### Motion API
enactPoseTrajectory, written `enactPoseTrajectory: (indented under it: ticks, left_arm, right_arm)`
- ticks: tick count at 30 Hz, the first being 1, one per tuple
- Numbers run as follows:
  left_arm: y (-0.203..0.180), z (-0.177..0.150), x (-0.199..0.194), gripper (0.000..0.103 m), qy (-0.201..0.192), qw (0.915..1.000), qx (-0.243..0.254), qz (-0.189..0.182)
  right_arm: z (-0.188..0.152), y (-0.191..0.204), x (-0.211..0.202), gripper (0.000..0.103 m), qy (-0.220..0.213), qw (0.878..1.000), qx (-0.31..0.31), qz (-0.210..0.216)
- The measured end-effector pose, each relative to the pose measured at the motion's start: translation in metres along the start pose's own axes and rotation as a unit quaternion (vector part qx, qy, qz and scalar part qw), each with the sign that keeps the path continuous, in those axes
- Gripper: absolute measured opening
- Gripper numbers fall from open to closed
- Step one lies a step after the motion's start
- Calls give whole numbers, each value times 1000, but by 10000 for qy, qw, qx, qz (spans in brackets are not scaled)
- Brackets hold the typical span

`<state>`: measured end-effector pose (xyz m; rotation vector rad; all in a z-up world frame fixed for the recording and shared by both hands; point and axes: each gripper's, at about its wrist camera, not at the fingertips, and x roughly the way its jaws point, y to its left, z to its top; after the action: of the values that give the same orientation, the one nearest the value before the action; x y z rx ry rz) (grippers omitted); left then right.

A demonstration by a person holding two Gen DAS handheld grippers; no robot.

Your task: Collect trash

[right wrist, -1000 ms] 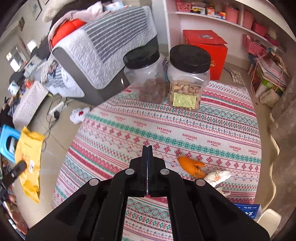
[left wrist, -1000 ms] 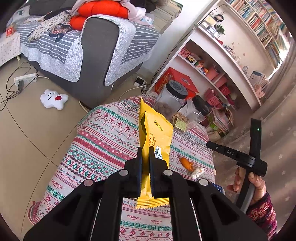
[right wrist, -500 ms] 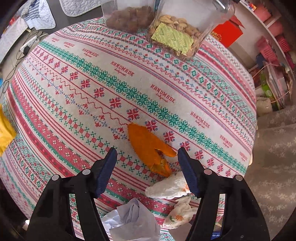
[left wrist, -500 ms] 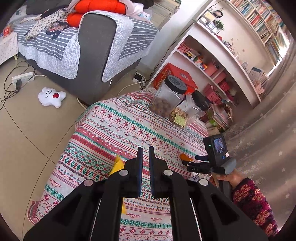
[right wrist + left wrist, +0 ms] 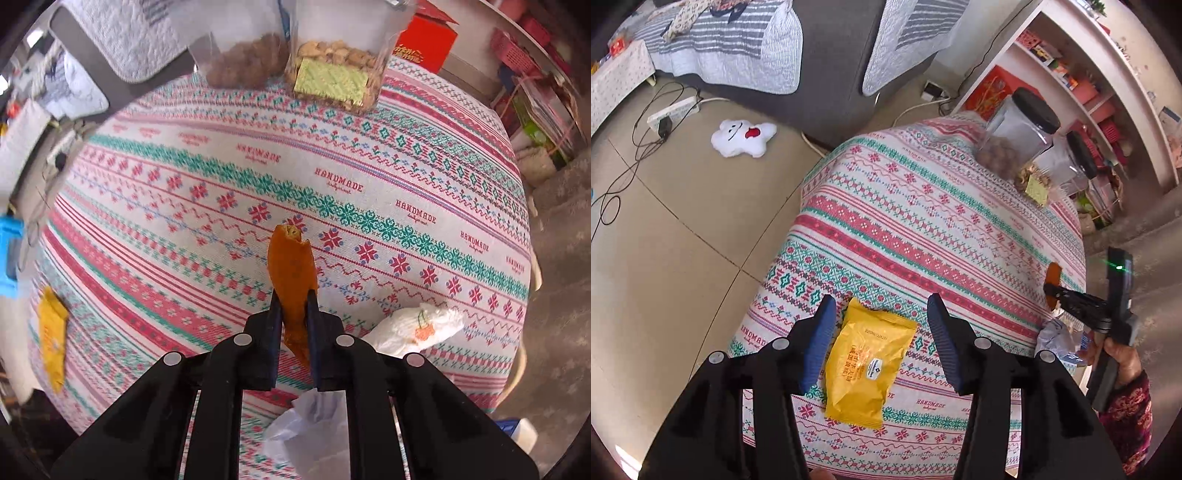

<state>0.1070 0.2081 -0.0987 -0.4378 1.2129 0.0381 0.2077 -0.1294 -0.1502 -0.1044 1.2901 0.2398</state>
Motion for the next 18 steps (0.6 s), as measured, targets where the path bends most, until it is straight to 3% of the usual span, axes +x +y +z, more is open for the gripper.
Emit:
enactPoseTrajectory:
  ticks: [2,6,9,13,18]
  left_arm:
    - [2,-4,13,59,307,9995,21,36]
    - [-1,-12,49,59,833,9961,190,228]
    - [-7,-18,72,59,1140,9924,283,365]
    - [-23,-28,92,64,1356,9874,618,538]
    - [-29,-39,116,62,1552,9809,836,821]
  right_arm:
    - [-14,5,-31,11,-349,9982,304,374]
    - [-49,23,-91,12,-917,9918,443,767]
    - [-64,35,-120,12,-1198,9889,432,765]
    - [-82,32,-135,12,-1469,9804,734,1086]
    - [-95,30,-120,12,-1317,9766,1026,1356]
